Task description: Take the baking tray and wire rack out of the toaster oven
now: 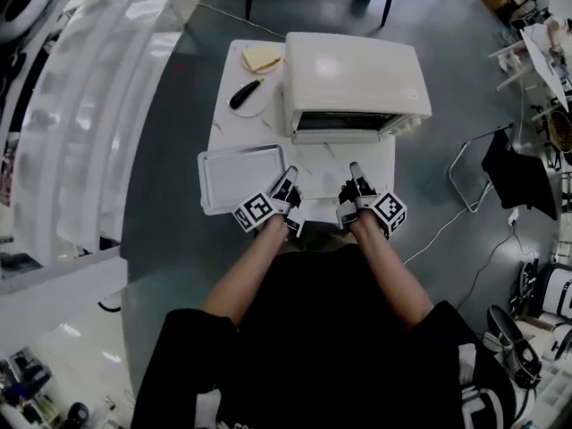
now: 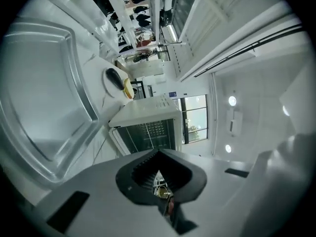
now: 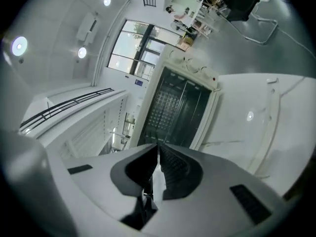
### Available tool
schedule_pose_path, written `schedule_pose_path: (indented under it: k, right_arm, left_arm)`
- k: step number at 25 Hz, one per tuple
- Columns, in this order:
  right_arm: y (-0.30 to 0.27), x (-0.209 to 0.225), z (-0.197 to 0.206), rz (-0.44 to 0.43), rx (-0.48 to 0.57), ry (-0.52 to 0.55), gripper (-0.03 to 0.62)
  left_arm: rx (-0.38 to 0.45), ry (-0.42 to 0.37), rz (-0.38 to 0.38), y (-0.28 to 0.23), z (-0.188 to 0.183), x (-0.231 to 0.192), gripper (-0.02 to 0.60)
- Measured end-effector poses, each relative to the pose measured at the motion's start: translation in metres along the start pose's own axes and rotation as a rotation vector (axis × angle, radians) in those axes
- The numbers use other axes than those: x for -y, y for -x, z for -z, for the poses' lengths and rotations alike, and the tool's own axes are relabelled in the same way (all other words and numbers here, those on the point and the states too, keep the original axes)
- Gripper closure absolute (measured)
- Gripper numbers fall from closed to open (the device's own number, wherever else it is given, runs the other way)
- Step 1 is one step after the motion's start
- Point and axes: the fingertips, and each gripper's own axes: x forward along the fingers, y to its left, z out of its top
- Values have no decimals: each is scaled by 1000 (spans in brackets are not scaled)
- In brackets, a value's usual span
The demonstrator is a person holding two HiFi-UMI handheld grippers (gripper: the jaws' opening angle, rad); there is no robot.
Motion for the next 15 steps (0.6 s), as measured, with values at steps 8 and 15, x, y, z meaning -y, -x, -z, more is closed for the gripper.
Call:
schedule_pose_path:
  k: [8,15]
  right_arm:
    - [-2,32,-79,38,90,-33,557]
    - [-30,61,-126,56,59,-42,557]
  left_arm:
    - [19,61,-25,-83,19,4,561]
    - [88,79,-63,-134,30,-3,561]
